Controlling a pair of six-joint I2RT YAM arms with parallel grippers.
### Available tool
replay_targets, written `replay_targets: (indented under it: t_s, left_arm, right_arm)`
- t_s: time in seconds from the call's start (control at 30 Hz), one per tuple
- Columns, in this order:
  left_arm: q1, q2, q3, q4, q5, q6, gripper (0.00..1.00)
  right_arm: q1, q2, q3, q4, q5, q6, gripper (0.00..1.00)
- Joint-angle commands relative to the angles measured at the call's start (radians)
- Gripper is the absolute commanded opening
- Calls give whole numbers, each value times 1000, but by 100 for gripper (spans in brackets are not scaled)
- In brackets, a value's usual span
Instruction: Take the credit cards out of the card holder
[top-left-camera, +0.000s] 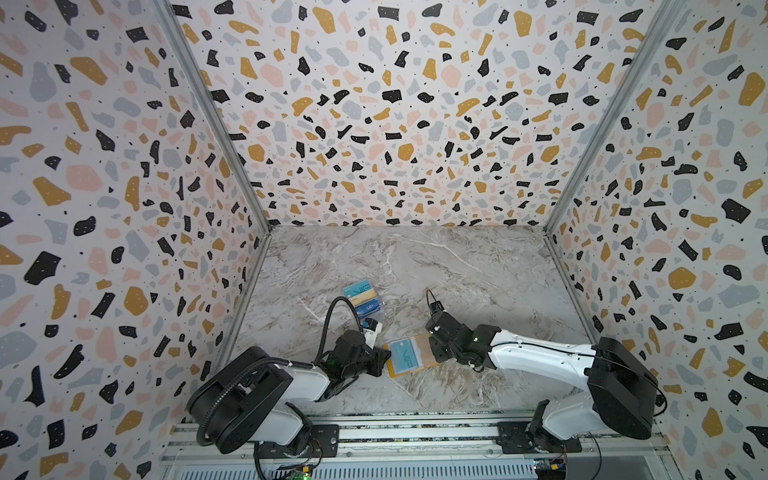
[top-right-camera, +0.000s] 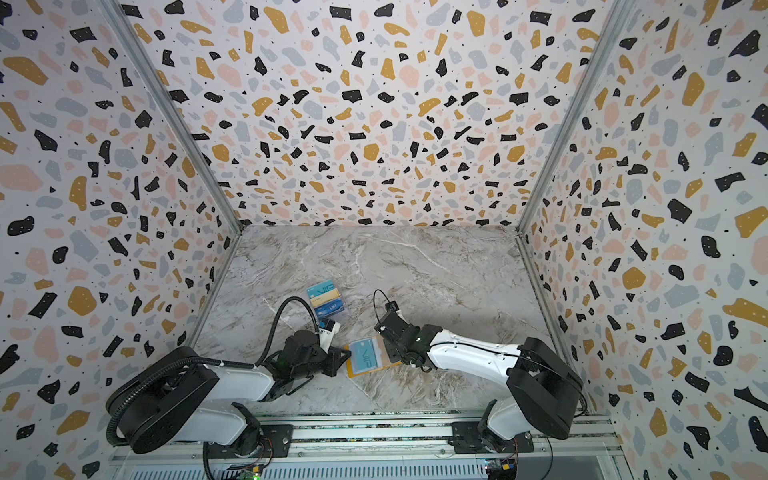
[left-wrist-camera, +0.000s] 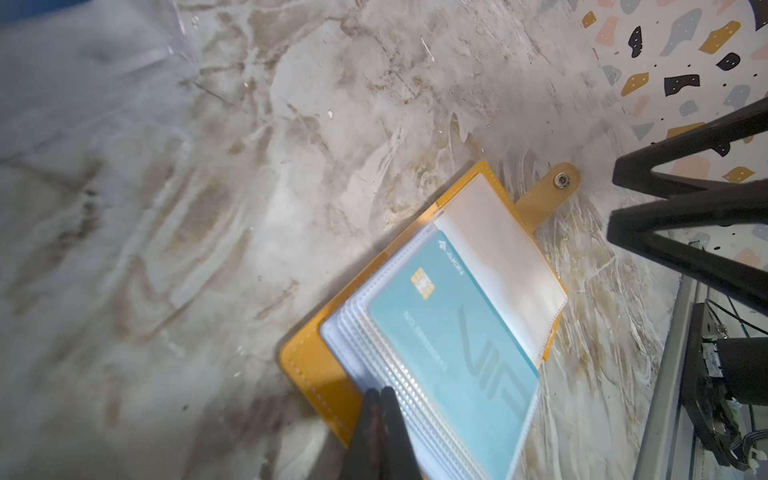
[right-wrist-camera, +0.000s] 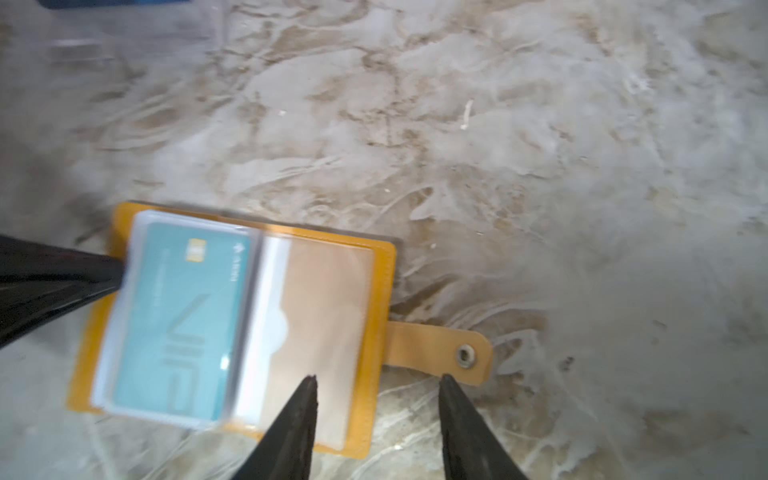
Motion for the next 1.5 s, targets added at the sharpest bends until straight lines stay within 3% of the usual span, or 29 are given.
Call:
replay_targets:
  t_s: [0.0,0.27,0.97,1.47]
  left_arm:
    - [-6,29,-1,-93,-27,25,0]
    - [-6,50,2,-88,-28,35,0]
    - [-6,106,15,-78,-26,47,0]
    - [-6,143,19,-71,-28,47,0]
  right_arm:
    - [-15,-22,41,64,-231,-44,49]
    - [-71,93,19,203,-516,-1,49]
    - [-189,246,-75,382,-782,63,41]
    - [-253,184,-188,609,-969,154,37]
